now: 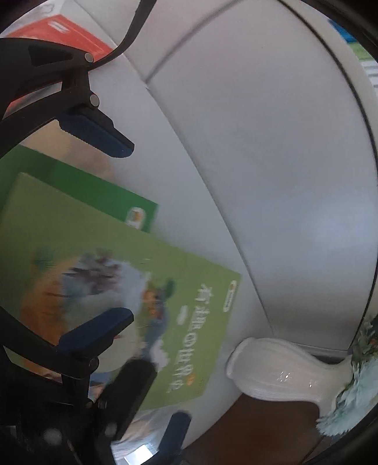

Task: Organize books

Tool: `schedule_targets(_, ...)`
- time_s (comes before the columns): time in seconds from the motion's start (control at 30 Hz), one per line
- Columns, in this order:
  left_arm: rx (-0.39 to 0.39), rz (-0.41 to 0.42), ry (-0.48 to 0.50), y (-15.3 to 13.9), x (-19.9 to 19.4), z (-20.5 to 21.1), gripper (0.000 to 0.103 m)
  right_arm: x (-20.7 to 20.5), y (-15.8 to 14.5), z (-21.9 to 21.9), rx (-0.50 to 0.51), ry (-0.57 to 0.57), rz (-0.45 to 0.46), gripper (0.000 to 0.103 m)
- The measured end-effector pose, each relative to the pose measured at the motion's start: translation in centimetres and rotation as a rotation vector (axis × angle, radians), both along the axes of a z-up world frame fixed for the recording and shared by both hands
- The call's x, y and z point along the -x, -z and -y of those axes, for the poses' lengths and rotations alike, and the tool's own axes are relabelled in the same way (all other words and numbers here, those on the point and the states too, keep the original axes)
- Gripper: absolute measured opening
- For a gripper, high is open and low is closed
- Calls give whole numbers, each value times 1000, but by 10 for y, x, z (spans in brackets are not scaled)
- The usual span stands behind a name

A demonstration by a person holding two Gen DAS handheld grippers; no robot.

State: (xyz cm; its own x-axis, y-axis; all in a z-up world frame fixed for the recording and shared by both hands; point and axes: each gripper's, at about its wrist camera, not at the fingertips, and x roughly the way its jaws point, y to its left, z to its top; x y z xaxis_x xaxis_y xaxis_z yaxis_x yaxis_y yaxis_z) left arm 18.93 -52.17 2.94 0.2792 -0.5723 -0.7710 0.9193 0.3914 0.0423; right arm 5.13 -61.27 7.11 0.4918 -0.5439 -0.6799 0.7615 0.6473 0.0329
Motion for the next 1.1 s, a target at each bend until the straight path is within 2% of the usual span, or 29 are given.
schedule_targets(0.13,18,-39,24,1,1,2,103,19,1,10,-5,96,32,103)
schedule_targets(0.2,21,-69,38,2,0,-3,103,31,10,16,-63,137,89,103)
schedule_targets(0.27,31,-142,48,3,-7,-7,103,41,17,20,-116,177,141,103)
schedule_targets(0.33,26,-133,47,2,-6,-11,103,44,19,20,-143,197,161,103)
schedule_targets(0.53,33,-155,47,-1,-4,-24,103,50,19,16,-137,169,182,103)
schedule_targets(0.8,38,-184,40,3,-7,-26,103,61,20,18,-173,53,209,103)
schedule_targets(1.1,27,-178,43,3,-3,-22,103,47,20,13,-147,60,211,103)
